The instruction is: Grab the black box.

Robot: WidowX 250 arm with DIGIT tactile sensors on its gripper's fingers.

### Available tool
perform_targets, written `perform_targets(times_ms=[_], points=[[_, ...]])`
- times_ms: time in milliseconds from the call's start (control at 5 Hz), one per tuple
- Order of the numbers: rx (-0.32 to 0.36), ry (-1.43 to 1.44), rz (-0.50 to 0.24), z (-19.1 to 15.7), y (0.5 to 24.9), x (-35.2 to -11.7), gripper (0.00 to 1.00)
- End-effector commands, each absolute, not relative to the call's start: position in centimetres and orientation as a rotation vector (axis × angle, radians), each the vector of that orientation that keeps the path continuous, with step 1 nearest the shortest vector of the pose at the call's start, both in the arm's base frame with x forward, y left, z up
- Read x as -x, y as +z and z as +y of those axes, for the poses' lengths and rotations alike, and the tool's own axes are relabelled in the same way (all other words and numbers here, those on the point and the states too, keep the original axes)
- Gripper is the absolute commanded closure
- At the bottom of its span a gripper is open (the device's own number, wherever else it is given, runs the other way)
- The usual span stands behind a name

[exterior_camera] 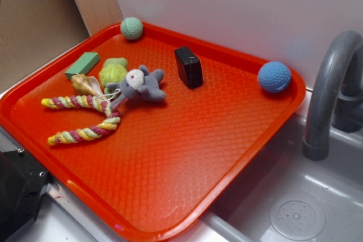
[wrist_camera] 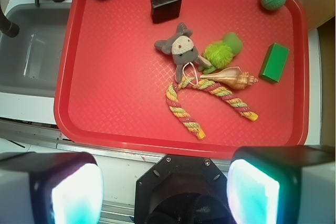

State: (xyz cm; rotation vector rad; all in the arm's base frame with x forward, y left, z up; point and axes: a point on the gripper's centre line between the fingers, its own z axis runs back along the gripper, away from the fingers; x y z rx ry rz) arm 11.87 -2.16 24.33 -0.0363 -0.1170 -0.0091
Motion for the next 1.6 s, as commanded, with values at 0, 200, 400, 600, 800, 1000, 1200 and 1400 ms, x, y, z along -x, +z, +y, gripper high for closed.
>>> perform_targets(times_ms=[0, 200, 400, 600, 800, 1000, 1200, 1400], points=[[0.036, -0.009, -0.117, -2.2, 24.3, -11.9, 0.0], [-0.03, 0.173, -0.081, -1.2, 20.3, -16.9, 0.0], [-0.047, 0.416, -0.129, 0.4, 17.6, -21.7, 0.0], [-0.032, 0.659, -0.174, 1.3, 15.8, -24.2, 0.0], [0.081, 0.794, -0.268, 0.9, 15.0, -26.9, 0.0], [0.114, 0.829, -0.288, 0.5, 13.5, -29.1, 0.0], [0.112, 0.809, -0.227, -1.3, 10.0, -31.5, 0.0], [0.113, 0.853, -0.18, -1.8, 7.7, -33.1, 0.0]])
